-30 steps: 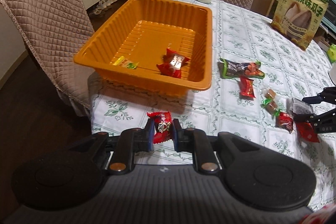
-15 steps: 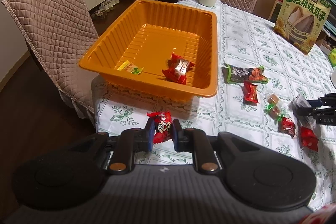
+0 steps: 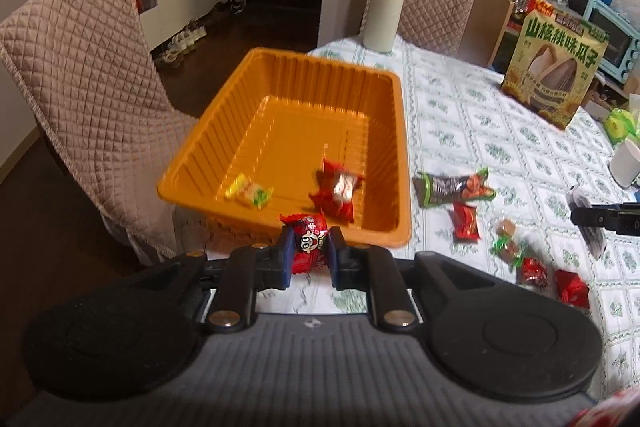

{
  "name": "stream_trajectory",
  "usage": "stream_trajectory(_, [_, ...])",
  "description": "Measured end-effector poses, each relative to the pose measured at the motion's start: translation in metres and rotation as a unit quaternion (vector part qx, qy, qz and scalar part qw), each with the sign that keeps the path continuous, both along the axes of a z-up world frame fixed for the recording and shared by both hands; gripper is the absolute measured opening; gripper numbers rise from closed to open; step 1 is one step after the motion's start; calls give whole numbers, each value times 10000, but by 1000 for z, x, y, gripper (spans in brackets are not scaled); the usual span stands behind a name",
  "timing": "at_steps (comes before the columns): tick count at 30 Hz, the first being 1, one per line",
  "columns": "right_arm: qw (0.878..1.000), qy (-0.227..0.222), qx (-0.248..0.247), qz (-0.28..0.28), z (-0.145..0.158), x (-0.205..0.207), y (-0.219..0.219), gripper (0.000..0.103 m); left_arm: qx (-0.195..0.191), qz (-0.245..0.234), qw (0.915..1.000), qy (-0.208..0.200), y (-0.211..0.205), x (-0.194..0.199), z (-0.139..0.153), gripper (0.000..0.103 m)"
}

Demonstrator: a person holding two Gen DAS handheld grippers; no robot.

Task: Organize snacks
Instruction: 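Lower red candy into tray with left gripper while right gripper drops clear bag in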

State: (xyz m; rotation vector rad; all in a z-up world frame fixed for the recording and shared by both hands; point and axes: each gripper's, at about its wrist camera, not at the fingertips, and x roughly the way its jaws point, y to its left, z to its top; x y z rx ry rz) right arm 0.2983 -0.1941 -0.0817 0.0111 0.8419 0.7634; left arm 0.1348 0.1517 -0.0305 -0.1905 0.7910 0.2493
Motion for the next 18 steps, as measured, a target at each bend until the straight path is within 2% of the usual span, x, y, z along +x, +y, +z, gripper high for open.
stream_trajectory(10, [9974, 363, 625, 24, 35, -37, 80, 38, 11, -454, 9988, -183, 36, 16, 14, 16])
stream_trajectory(18, [9928, 581, 1045, 21, 46, -43, 159, 38, 47, -767, 9968, -237, 69, 36, 16, 16])
